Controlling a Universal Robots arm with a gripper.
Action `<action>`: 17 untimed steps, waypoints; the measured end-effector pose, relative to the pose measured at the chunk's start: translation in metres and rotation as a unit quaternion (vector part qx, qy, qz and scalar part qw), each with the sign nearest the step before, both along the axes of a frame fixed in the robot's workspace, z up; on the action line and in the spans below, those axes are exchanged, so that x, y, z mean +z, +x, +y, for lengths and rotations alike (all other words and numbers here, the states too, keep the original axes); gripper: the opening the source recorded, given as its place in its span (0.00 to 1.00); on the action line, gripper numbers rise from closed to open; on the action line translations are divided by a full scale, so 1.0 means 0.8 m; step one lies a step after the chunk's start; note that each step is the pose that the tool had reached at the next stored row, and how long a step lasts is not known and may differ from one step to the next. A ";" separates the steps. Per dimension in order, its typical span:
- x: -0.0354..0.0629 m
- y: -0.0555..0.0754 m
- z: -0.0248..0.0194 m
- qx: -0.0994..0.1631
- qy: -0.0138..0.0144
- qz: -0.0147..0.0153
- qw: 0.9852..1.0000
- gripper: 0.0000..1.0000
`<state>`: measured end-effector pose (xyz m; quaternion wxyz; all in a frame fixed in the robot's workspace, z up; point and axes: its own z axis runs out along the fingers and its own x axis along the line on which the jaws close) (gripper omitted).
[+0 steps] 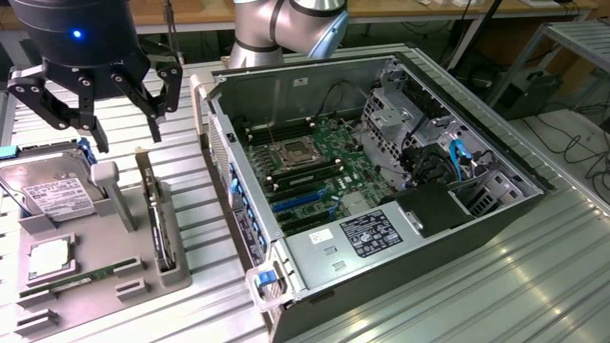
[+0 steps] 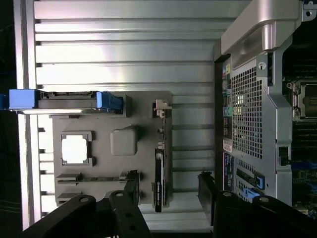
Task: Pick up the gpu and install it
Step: 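Pick up the gpu and move the gpu toward the slot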
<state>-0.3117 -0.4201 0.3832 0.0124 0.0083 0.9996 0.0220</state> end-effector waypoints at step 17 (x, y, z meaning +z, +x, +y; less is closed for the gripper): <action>-0.043 -0.002 -0.0040 0.006 0.000 0.000 1.000 0.60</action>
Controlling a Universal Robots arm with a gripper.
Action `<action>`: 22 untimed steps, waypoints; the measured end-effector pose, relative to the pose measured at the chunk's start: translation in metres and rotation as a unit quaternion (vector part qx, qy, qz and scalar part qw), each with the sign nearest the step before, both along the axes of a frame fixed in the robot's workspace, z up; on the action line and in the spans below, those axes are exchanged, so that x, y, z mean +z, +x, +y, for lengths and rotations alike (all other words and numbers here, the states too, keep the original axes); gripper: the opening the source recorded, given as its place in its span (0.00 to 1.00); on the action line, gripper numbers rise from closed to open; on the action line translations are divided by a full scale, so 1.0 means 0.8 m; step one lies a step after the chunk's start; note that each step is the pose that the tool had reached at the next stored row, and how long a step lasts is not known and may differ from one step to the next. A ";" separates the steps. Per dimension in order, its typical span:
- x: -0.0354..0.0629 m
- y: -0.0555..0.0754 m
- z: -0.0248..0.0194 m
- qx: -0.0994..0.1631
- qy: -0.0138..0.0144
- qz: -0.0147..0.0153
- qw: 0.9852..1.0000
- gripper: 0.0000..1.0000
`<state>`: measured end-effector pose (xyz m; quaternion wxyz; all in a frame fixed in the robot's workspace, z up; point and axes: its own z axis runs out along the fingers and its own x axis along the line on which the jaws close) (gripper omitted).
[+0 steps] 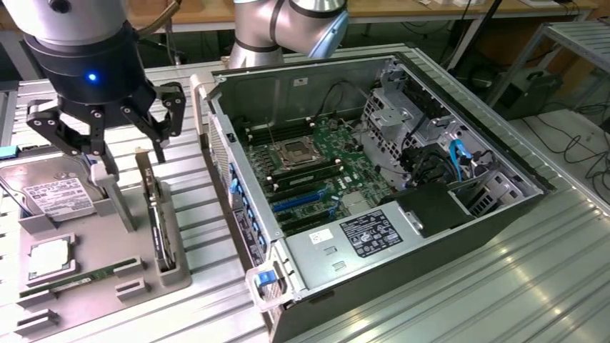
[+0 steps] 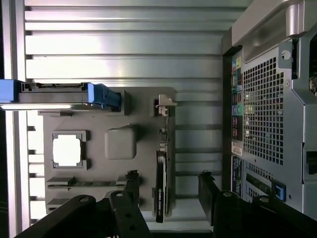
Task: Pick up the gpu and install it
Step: 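Pick up the gpu and move the gpu toward the slot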
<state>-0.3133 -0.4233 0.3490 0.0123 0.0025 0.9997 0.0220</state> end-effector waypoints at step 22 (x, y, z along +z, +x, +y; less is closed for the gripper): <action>-0.053 0.000 -0.0008 0.005 0.000 0.000 1.000 0.60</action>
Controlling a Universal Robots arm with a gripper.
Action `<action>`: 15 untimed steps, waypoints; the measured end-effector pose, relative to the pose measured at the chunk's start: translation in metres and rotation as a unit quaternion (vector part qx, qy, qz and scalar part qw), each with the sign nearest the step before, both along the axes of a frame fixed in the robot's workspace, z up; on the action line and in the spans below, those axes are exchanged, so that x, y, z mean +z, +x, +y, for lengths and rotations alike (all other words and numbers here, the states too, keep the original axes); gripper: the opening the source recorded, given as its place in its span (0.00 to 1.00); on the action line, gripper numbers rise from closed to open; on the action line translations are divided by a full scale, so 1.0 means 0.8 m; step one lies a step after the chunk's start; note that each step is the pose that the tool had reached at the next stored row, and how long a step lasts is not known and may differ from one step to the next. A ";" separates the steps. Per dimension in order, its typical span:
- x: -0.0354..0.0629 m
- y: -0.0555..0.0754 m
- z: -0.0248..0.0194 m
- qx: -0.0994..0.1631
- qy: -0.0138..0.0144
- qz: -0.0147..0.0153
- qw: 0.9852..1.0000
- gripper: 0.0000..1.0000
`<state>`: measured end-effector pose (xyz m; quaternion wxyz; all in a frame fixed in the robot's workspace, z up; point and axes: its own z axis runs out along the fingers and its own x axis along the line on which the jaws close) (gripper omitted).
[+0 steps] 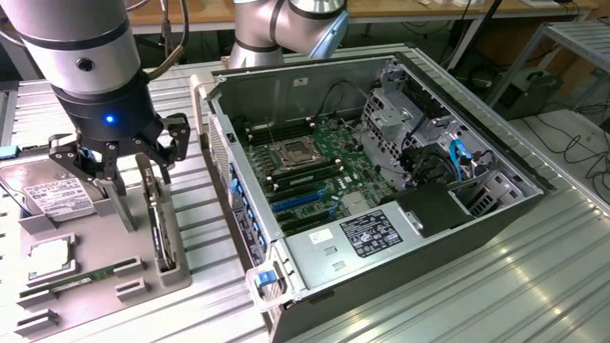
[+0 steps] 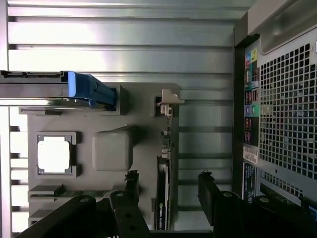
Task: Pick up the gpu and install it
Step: 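Pick up the gpu and move the gpu toward the slot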
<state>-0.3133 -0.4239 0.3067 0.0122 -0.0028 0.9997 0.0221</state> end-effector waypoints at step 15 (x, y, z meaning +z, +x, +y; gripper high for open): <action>-0.036 0.000 -0.0080 0.003 0.000 0.000 1.000 0.60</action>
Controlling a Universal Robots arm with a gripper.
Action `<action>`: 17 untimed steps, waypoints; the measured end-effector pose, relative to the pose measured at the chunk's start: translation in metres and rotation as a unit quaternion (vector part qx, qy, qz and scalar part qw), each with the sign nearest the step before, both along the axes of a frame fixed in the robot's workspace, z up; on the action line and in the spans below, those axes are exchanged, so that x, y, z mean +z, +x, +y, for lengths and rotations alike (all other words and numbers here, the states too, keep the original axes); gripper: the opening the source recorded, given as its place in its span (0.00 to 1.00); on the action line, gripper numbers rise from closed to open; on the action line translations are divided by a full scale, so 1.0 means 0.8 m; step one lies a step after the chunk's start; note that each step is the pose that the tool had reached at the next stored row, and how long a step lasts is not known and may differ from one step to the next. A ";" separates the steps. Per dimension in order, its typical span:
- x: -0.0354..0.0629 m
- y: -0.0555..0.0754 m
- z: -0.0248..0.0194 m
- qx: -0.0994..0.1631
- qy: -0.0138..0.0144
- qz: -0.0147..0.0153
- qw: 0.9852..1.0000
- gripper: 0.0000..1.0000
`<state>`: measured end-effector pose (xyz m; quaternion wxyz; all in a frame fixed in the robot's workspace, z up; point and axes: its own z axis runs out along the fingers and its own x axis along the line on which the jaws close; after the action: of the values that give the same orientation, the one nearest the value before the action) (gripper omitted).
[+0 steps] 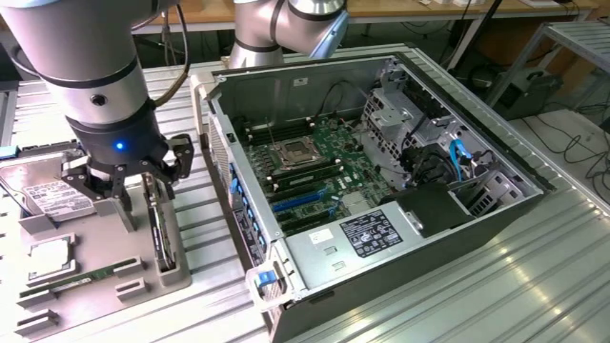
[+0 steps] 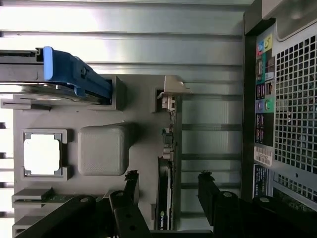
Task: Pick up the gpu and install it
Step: 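Pick up the gpu and move the gpu toward the slot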
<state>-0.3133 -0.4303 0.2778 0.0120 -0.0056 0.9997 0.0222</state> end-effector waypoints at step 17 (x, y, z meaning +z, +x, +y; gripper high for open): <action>-0.039 -0.001 -0.0167 0.006 0.000 0.000 1.000 0.60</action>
<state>-0.3143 -0.4437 0.2466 0.0119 -0.0116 0.9996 0.0223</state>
